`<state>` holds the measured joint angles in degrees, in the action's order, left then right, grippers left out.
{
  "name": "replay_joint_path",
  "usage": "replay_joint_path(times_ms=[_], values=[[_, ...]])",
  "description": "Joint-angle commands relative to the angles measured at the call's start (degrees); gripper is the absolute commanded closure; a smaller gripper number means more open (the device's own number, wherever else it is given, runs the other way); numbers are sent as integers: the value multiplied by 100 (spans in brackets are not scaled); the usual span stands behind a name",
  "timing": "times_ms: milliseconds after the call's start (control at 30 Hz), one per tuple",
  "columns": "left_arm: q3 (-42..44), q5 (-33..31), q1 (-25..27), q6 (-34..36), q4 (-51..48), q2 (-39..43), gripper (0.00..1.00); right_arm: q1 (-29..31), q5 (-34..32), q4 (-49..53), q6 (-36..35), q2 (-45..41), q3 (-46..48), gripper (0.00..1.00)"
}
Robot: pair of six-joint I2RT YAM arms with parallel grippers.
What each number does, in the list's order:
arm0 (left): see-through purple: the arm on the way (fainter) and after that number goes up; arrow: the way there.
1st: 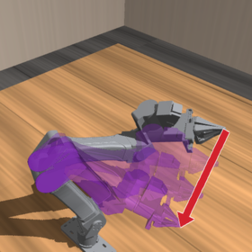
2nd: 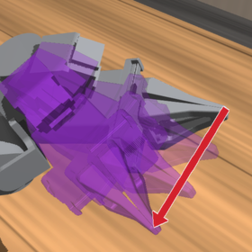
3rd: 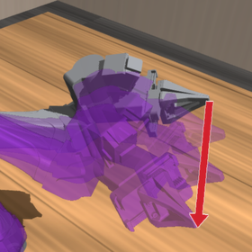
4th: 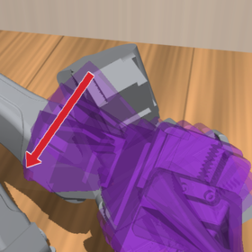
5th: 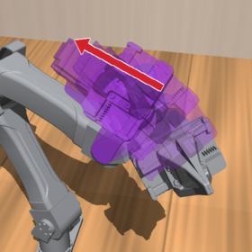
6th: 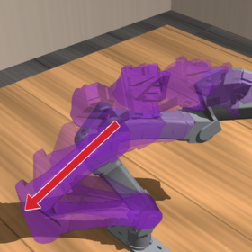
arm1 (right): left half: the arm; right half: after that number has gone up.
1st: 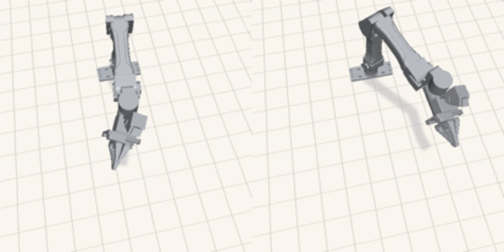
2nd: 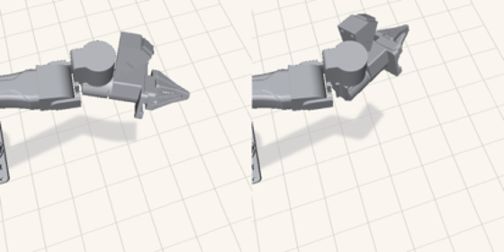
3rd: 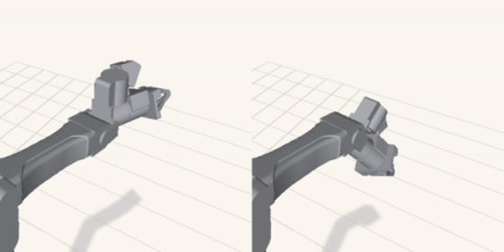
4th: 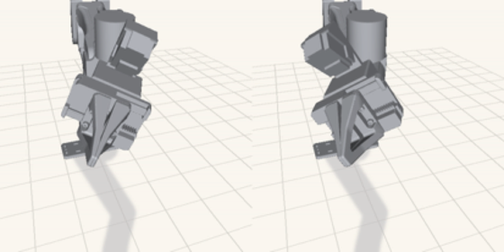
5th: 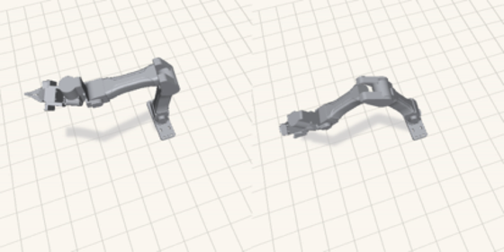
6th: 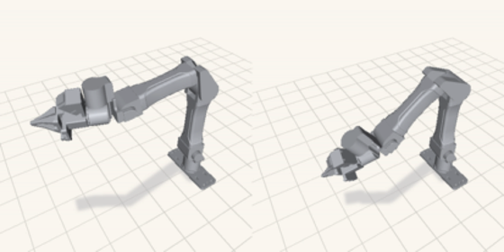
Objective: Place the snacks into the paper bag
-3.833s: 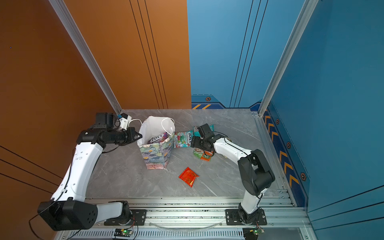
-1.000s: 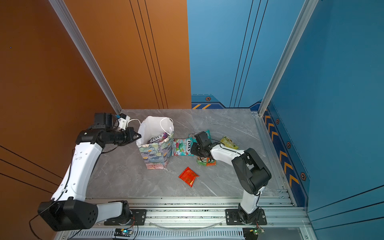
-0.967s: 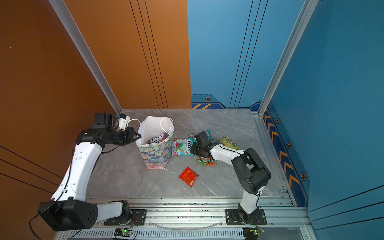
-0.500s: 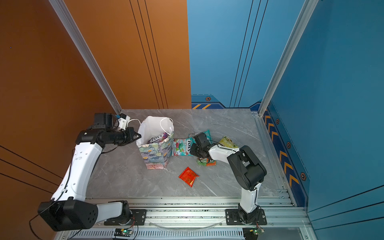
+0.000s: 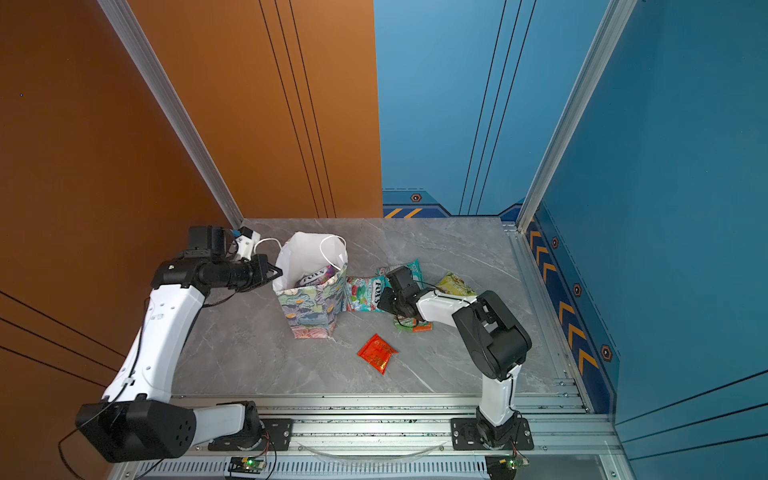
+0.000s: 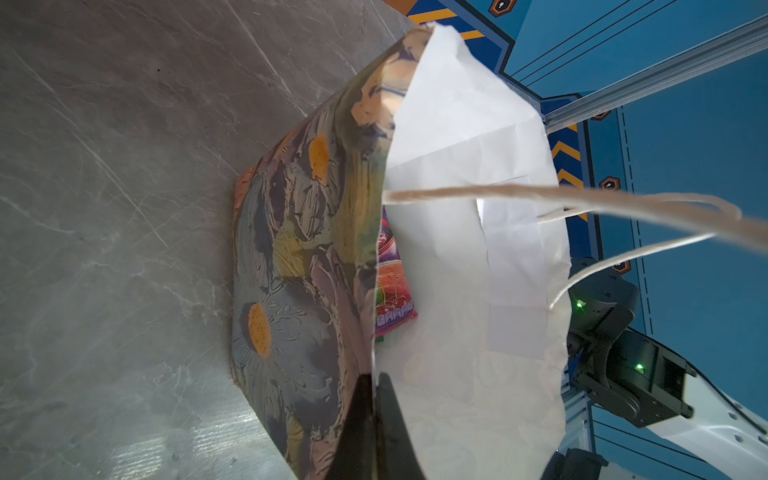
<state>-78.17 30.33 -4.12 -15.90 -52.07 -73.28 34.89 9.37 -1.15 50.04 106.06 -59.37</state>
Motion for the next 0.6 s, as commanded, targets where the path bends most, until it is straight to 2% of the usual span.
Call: replay_joint_path(times_ms=[0, 233, 467, 500, 567], values=[[17, 222, -16, 16, 169, 146, 100, 137, 40, -22, 101, -153, 98, 100], [36, 217, -18, 17, 175, 166, 100, 480, -247, -101, 347, -628, 372, 100], [21, 229, -9, 17, 171, 149, 100, 1276, -610, -669, 1171, -865, 923, 100], [17, 229, -10, 17, 171, 159, 100, 1382, -607, -774, 1304, -823, 961, 98], [21, 231, -10, 17, 173, 169, 100, 1566, -536, -880, 1475, -755, 963, 81]])
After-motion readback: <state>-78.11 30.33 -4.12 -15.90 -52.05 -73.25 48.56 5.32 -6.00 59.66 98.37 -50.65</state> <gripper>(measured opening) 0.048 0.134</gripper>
